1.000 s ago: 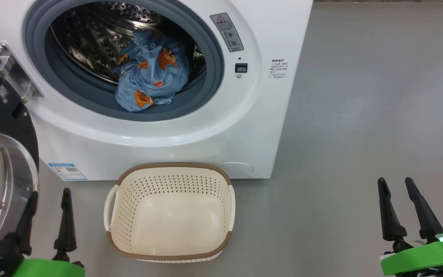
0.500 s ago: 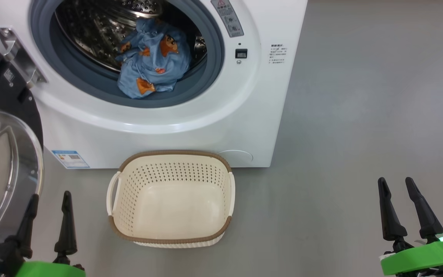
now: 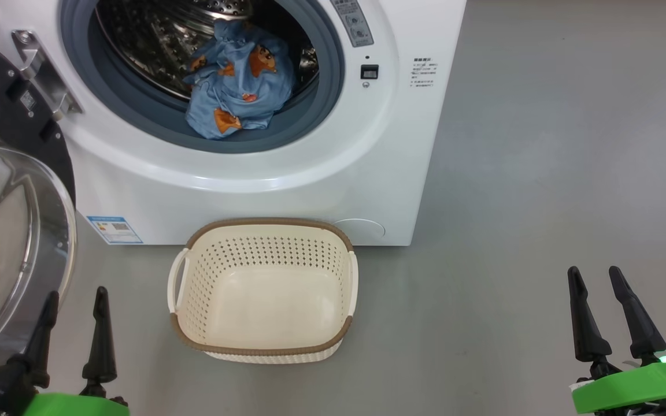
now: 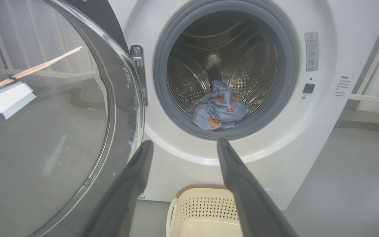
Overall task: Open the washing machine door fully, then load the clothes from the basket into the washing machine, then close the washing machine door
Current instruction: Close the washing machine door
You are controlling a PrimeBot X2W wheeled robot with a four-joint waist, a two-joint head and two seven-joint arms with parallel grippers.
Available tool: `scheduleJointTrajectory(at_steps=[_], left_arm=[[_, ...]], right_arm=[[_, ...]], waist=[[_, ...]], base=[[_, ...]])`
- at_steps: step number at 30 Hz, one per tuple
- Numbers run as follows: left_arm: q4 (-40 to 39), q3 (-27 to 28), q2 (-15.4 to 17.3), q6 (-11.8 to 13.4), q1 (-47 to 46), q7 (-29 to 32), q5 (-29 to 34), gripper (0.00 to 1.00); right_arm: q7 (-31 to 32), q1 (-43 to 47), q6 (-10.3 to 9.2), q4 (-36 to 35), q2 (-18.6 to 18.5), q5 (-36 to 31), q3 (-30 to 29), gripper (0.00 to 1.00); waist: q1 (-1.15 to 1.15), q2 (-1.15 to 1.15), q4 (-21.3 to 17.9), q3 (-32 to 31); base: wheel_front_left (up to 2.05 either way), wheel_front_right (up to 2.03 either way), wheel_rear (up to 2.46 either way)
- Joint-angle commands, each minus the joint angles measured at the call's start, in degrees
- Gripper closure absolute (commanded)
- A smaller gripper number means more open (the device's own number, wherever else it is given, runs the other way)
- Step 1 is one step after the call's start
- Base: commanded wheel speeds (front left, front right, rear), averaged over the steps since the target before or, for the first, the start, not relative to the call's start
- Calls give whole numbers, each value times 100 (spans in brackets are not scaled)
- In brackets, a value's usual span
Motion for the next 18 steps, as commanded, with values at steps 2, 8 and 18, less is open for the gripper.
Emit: scheduleJointTrajectory(at_steps=[2, 8, 18], left_arm=[[-188, 174, 113, 4, -15, -35, -7, 0], [-211, 218, -1, 4, 71, -35, -21, 0], [-239, 312, -191, 4, 278, -35, 8, 0]], right_arm=[[-45, -102, 32, -134, -111, -20, 148, 0], [-45, -59, 32, -108, -132, -4, 201, 0], [-45, 26, 32, -42, -196, 24, 362, 0]], waist=[[0, 0, 44, -35], [0, 0, 249, -113], [0, 0, 839, -245]], base=[[0, 0, 0], [0, 0, 0], [0, 0, 0]])
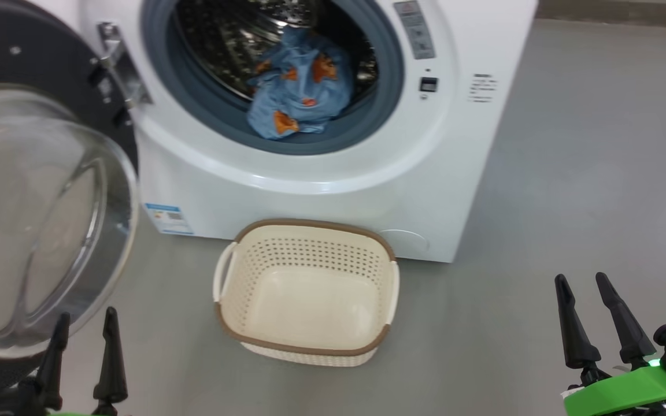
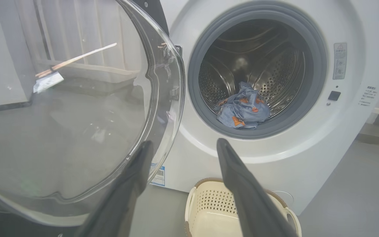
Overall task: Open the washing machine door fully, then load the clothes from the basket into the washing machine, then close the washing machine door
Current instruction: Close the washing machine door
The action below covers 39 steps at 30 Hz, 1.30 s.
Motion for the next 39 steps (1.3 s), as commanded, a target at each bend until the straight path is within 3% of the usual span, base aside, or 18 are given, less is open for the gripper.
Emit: scheduleJointTrajectory(at_steps=[1, 20, 28, 39], left_arm=[[-182, 224, 70, 4, 21, -35, 10, 0], [-217, 380, -157, 4, 292, -35, -19, 0], [-460, 874, -302, 4, 491, -35, -68, 0], [-654, 1112, -409, 4, 628, -35, -110, 0]], right_arm=[[-45, 15, 32, -116, -139, 13, 158, 0], [-45, -165, 32, 19, -335, 82, 604, 0], [-45, -587, 32, 185, -482, 164, 1106, 0], [-45, -878, 32, 337, -611, 251, 1426, 0]], waist=[[0, 0, 267, -72], [0, 0, 1940, -128], [0, 0, 2076, 37], [0, 0, 2124, 179]], base=[[0, 0, 0], [0, 0, 0], [0, 0, 0], [0, 0, 0]])
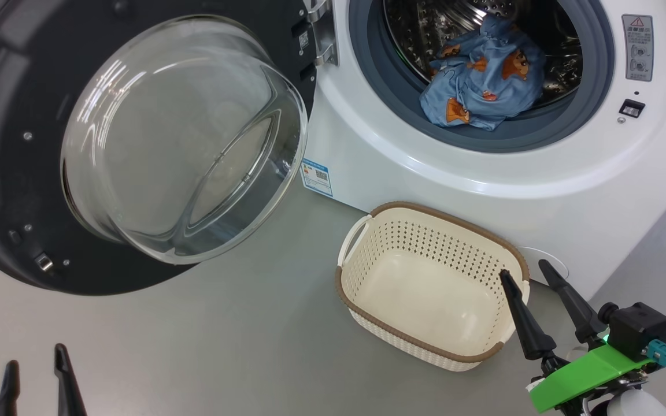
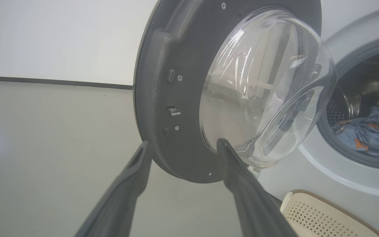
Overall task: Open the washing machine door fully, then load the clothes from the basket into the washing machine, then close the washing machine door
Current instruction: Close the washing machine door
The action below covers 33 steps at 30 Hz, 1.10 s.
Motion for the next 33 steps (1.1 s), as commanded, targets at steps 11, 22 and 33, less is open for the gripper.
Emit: scheduleJointTrajectory(at_steps=[11, 22, 33], left_arm=[[-660, 801, 108, 4, -368, -35, -922, 100], [131, 1194, 1785, 4, -1609, -35, -3275, 100], [1894, 536, 3273, 4, -3044, 699, -5351, 100]], right_arm=[[-46, -121, 32, -121, -40, 77, 113, 0], [-46, 76, 32, -189, 139, 24, 19, 0], [-46, 55, 32, -270, 48, -15, 15, 0]], waist=[[0, 0, -23, -42], [0, 0, -72, -87], [0, 0, -97, 127]], base=[[0, 0, 0], [0, 0, 0], [0, 0, 0]])
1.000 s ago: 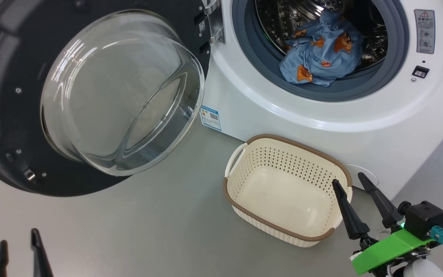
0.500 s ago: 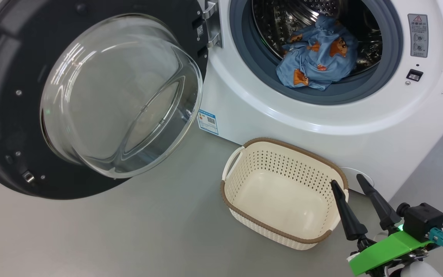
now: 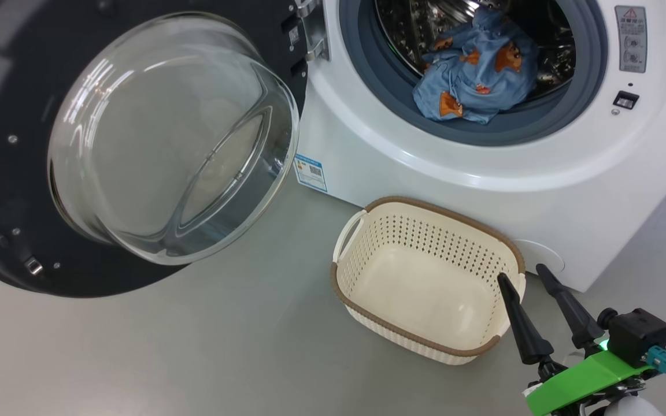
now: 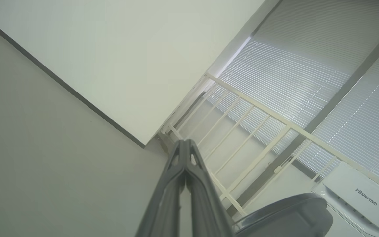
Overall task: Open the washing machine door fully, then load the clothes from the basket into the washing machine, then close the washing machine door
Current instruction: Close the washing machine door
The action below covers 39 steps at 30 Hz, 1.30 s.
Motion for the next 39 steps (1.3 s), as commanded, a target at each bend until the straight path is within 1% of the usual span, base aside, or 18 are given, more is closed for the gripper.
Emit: scheduleJointTrajectory(at_steps=[1, 4, 10, 17, 24, 39], left_arm=[[82, 34, 472, 3, -291, 195, -170, 100], [396, -202, 633, 3, -497, 590, -507, 100], [802, -658, 804, 3, -798, 1488, -1041, 100], [891, -970, 883, 3, -940, 1979, -1301, 100], [910, -1114, 878, 3, -971, 2228, -1519, 100], [709, -1249, 853, 3, -906, 2290, -1702, 100]], right_arm=[[-46, -62, 32, -171, -112, -73, 68, 0], [-46, -76, 32, -202, -169, -97, 28, 0], [-46, -96, 32, -266, -257, -159, -35, 0], [-46, -46, 32, -315, -243, -205, -43, 0], [-46, -51, 32, -339, -269, -212, -7, 0], [-46, -155, 32, -373, -341, -265, -33, 0]], waist=[[0, 0, -4, 79], [0, 0, -5, 174], [0, 0, -1, 345], [0, 0, -21, 372], [0, 0, -88, 417], [0, 0, -229, 651]], base=[[0, 0, 0], [0, 0, 0], [0, 0, 0], [0, 0, 0], [0, 0, 0], [0, 0, 0]])
